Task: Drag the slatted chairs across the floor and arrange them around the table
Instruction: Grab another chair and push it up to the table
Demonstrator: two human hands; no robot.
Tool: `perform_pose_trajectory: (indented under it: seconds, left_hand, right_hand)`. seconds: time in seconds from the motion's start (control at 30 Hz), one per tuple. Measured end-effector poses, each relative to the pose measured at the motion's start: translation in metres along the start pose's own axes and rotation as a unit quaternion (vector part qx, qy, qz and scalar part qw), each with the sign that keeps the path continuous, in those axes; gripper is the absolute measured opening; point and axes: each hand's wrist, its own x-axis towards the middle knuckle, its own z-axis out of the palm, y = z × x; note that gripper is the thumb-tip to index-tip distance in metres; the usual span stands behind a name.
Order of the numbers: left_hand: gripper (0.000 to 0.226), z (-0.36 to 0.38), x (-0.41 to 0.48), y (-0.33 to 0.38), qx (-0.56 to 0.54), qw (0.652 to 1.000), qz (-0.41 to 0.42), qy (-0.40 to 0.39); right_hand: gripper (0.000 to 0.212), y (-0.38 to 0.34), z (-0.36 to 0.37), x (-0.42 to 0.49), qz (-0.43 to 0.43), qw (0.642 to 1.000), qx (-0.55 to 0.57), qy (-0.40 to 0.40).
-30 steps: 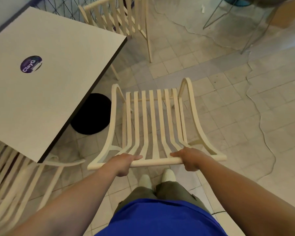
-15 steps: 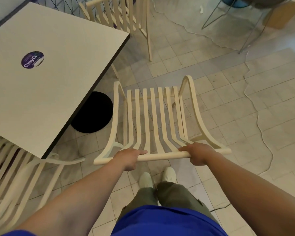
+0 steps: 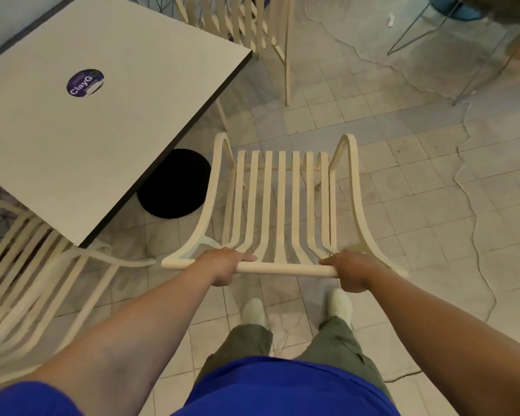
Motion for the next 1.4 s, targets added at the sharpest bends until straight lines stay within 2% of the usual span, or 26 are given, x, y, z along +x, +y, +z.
perform_pose_trajectory:
  seconds: [0.37, 0.73, 1.1, 1.4]
  left_hand:
    - [0.081, 0.008, -0.016, 0.023, -0.035, 0.999, -0.036, -0.013]
    - [0.085, 0.029, -0.022, 0.08, -0.101, 0.99, -0.102, 0.003]
    - [0.081, 0.053, -0.028, 0.144, -0.163, 0.974, -0.158, 0.01]
    - [0.085, 0.061, -0.031, 0.161, -0.19, 0.967, -0.168, 0.004]
  right_hand:
    - [0.055, 0.019, -0.001, -0.002, -0.066, 0.997, -0.047, -0.011]
    - [0.048, 0.065, -0.02, -0.001, -0.118, 0.988, -0.098, -0.017]
    - [0.058, 0.106, -0.036, 0.003, -0.161, 0.972, -0.169, -0.026]
    - [0.069, 0.113, -0.03, 0.001, -0.136, 0.974, -0.184, 0.006]
